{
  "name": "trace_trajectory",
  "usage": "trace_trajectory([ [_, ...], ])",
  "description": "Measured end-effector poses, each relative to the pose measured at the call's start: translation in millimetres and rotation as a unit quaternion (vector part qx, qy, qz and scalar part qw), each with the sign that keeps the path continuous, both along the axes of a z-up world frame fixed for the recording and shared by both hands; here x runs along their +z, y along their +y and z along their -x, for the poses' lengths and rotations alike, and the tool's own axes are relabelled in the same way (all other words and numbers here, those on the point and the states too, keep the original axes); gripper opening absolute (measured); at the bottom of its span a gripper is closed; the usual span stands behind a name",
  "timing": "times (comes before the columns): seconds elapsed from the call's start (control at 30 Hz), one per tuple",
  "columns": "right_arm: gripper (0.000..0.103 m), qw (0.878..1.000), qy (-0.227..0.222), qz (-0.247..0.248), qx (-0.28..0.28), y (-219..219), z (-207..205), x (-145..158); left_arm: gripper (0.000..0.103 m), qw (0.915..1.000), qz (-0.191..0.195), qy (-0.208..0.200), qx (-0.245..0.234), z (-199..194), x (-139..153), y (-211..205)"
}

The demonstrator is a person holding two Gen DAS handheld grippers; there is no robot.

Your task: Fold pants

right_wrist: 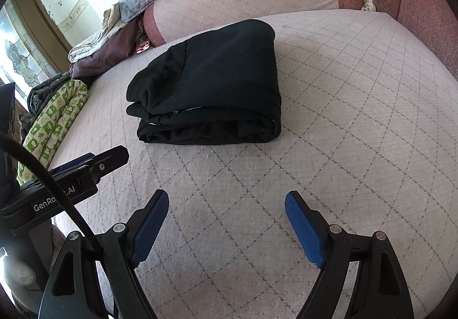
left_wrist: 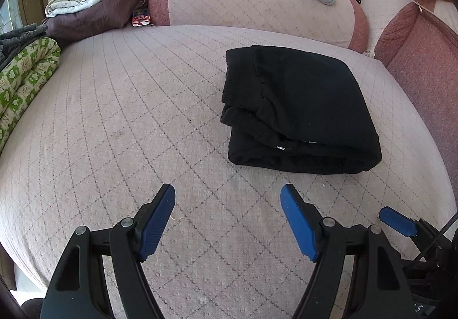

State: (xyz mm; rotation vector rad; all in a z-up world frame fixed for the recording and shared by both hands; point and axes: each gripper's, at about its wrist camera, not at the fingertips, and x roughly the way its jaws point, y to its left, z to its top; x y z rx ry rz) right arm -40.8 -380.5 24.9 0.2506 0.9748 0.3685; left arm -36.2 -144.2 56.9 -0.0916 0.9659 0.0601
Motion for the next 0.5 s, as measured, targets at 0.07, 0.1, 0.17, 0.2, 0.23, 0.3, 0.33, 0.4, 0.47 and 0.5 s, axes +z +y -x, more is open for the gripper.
trace_trajectory([
  [0.07,0.088,1.0,0.001,0.001,0.002,1.1,0.6,-0.6,0.075,1.0,-0.001,0.002,0.0,-1.5,-0.5,1.1],
  [0.1,0.088,1.0,0.001,0.002,0.003,2.0,1.0,-0.6,0.075,1.0,-0.001,0.003,0.0,-1.7,-1.0,1.4],
  [0.17,0.088,1.0,0.001,0.002,0.004,2.9,1.2,-0.8,0.075,1.0,0.0,0.005,0.001,-2.1,-1.6,2.6],
  [0.2,0.088,1.0,0.001,0.002,0.005,3.3,1.2,-0.9,0.075,1.0,0.0,0.005,0.001,-2.3,-1.7,3.3],
  [0.23,0.088,1.0,0.001,0.003,0.004,3.6,1.5,-0.7,0.075,1.0,0.0,0.005,0.0,-2.8,-1.8,4.4],
  [0.3,0.088,1.0,0.0,0.004,0.004,4.5,2.2,-0.3,0.075,1.0,-0.001,0.005,0.0,-3.2,-2.2,5.2],
  [0.33,0.088,1.0,0.0,0.004,0.004,4.6,2.1,-0.2,0.075,1.0,-0.001,0.005,0.0,-3.1,-2.3,5.1],
  [0.4,0.088,1.0,0.001,0.005,0.004,5.5,2.7,-0.5,0.075,1.0,-0.001,0.006,0.0,-3.3,-2.5,5.2],
  [0.47,0.088,1.0,0.002,0.005,0.004,6.1,2.8,-1.0,0.075,1.0,0.0,0.008,0.0,-3.8,-3.4,6.7],
  [0.5,0.088,1.0,0.002,0.006,0.004,6.4,2.9,-1.2,0.075,1.0,0.0,0.008,0.0,-4.0,-3.7,7.2],
])
